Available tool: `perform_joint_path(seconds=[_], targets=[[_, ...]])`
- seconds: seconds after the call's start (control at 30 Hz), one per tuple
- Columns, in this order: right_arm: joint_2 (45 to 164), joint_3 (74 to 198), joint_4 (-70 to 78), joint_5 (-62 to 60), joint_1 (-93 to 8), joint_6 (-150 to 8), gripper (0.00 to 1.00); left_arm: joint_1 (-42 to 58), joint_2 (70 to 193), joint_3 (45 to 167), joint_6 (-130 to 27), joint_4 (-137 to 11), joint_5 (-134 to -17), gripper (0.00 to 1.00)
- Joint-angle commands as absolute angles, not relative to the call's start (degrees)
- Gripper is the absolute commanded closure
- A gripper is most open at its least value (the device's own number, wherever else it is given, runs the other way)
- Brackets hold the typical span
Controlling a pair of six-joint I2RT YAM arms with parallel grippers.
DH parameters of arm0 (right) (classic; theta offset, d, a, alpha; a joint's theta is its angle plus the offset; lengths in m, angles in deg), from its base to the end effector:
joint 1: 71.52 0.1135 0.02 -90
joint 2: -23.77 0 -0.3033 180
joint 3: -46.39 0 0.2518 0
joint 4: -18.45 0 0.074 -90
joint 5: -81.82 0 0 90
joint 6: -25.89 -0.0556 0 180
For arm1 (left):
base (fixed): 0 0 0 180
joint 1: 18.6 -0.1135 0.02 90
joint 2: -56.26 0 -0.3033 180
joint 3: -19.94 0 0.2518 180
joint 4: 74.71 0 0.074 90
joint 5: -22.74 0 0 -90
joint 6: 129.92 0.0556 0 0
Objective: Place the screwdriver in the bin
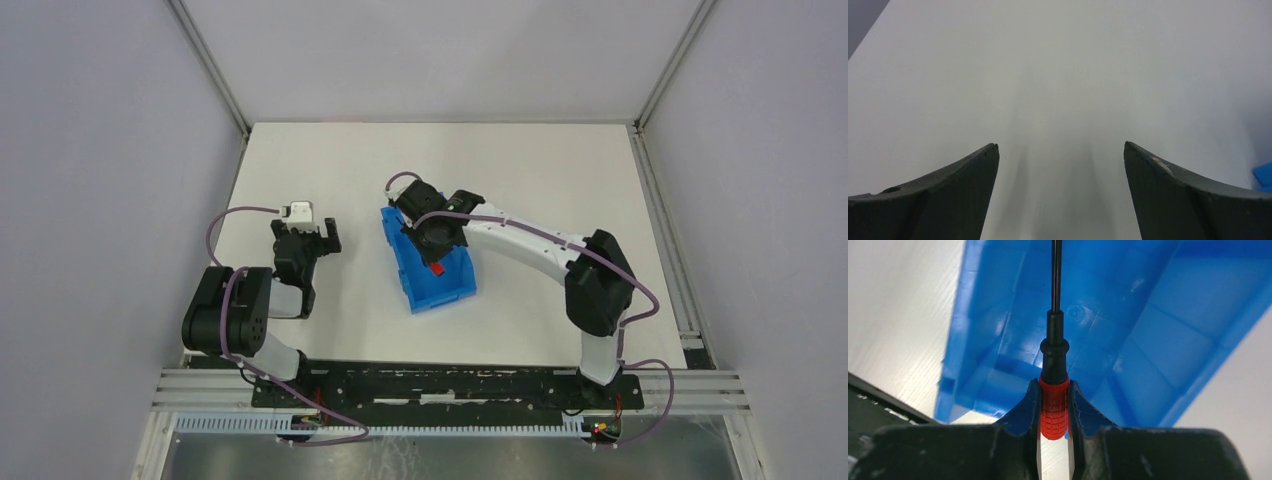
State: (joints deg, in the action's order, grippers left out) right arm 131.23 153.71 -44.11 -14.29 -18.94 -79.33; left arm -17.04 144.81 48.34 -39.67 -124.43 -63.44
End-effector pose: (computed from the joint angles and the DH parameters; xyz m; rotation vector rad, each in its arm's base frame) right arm 0.2612 0.3316 0.2873 -0.8247 2.5475 0.2440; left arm 0.2650 -0.0035 0.1749 -0.0210 1.7525 0.0417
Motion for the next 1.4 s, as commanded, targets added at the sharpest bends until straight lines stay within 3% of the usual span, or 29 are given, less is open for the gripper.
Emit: perform_joint_path(seconds=[0.0, 0.27, 0.57, 0.9, 0.93, 1.0, 1.07, 1.37], targets=[[135.0, 150.1, -39.3, -15.9, -18.7, -80.0, 1.0, -17.5, 143.8, 48.5, -41.3, -126.2, -64.2, 0.0], [139.0, 143.9, -32.3, -18.3, -18.8, -82.1, 0.98, -17.5, 143.8, 48.5, -41.3, -126.2, -64.3, 0.0], [137.2, 143.2, -30.5, -20.1, -18.7, -83.0, 0.63, -17.5, 143.8, 48.5, -41.3, -126.2, -64.3, 0.0], [123.2, 147.9, -31.3, -24.9, -18.4, -80.7, 0.59, -17.5, 143.8, 48.5, -41.3, -126.2, -64.3, 0.0], [120.7, 147.1, -29.9, -25.2, -18.4, -79.5, 0.56, -17.5, 143.8, 48.5, -41.3, -126.2, -64.2, 0.0], [115.3, 144.6, -26.7, -25.9, -18.4, -76.6, 0.41, -17.5, 143.8, 48.5, -41.3, -126.2, -64.3, 0.0], [108.9, 140.7, -23.6, -28.9, -18.8, -73.9, 0.03, -17.5, 143.8, 48.5, -41.3, -126.2, -64.3, 0.0], [81.5, 109.2, -4.0, -40.2, -28.0, -67.8, 0.02, -17.5, 143.8, 48.5, -41.3, -126.2, -64.3, 0.0]])
